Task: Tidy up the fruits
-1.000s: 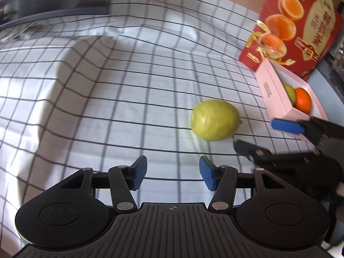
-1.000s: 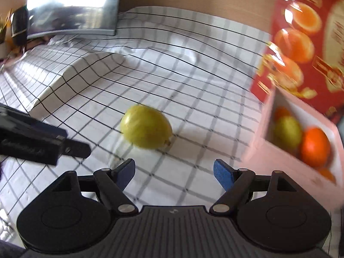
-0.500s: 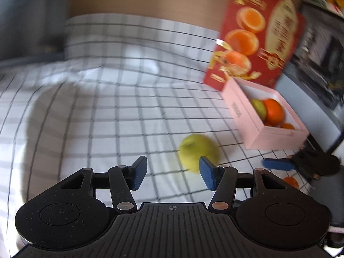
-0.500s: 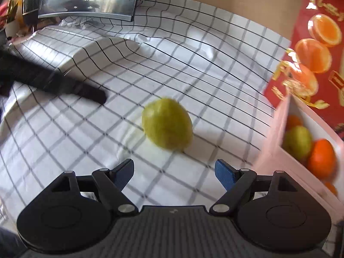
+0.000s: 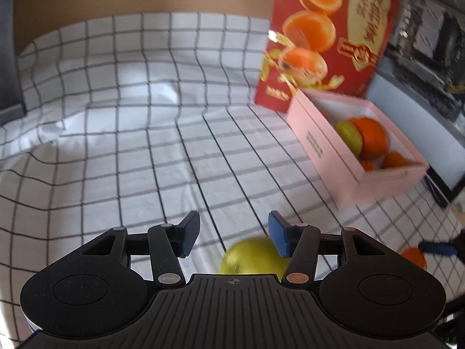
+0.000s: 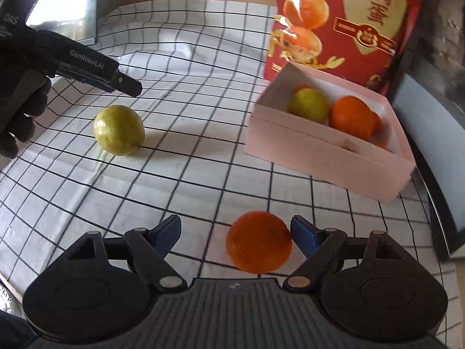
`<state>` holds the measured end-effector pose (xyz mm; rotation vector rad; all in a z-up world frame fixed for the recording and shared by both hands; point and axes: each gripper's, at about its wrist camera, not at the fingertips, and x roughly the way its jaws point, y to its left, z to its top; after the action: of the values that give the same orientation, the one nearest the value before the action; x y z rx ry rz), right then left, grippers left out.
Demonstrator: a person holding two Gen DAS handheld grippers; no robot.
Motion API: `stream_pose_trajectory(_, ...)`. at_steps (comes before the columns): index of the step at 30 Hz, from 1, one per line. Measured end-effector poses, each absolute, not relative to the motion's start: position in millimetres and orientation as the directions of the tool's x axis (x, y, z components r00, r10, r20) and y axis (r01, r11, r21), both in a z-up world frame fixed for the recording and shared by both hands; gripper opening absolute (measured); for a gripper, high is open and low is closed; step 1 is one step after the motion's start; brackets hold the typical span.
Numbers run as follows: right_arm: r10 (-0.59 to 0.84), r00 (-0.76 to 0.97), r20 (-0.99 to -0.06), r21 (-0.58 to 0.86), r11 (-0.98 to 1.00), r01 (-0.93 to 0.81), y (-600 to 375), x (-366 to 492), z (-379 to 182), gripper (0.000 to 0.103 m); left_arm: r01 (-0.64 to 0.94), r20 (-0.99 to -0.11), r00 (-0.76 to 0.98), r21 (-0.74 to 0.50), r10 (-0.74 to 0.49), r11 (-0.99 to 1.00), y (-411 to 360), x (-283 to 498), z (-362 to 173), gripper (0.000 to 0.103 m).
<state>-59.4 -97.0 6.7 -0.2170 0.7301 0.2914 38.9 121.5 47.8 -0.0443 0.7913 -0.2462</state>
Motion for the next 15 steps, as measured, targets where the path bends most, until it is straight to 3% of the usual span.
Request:
stream_pose_trajectory(10, 0.15, 0.679, -0.719, -0.07, 0.956, -0.285, -106.4, -53.5, -8.7, 0.083, 0.287, -0.709, 0.652, -0.099, -0.27, 0.953, 111.2, -9.9, 48.2, 0.058)
stream_pose_trajectory(15, 0.149, 0.674, -0.724, -0.064, 0.958, -0.28, -108.6, -53.9, -12.3, 0.083, 0.202, -0.732, 0.638, -0.14, -0.239, 0.969, 119.5, -15.2, 48.1, 0.062)
